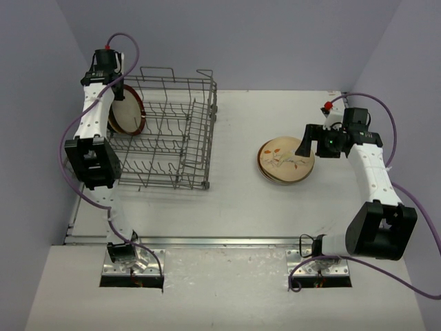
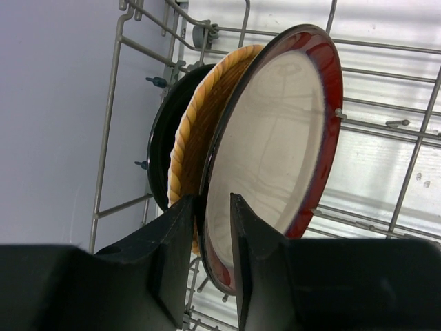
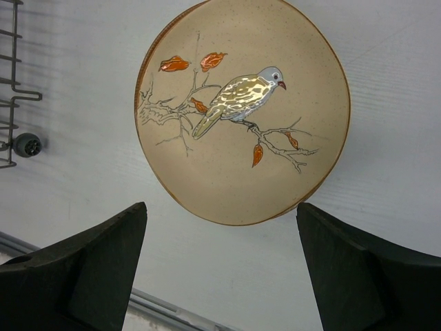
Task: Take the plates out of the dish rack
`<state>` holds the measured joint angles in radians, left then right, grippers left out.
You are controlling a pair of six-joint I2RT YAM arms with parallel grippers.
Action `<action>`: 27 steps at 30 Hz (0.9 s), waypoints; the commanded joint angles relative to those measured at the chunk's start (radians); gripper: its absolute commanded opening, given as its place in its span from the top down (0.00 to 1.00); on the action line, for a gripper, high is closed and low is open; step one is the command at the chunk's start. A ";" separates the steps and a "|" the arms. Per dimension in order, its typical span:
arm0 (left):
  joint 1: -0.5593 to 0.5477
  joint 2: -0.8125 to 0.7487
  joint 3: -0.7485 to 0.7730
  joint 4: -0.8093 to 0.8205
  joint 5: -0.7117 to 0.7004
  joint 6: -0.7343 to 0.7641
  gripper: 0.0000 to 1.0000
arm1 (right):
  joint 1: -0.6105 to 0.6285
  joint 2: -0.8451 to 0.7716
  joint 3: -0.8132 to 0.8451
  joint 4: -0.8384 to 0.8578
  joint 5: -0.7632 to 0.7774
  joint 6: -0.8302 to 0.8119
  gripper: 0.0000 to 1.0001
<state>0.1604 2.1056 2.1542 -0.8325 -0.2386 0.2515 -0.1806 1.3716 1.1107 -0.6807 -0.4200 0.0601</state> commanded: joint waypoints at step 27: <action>-0.001 -0.009 -0.115 0.115 0.451 -0.094 0.72 | 0.003 -0.028 -0.007 0.045 -0.100 -0.002 0.11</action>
<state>0.1965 2.1270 2.1098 -0.7059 -0.0278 0.2276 -0.1806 1.3713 1.1049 -0.6804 -0.4852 0.0606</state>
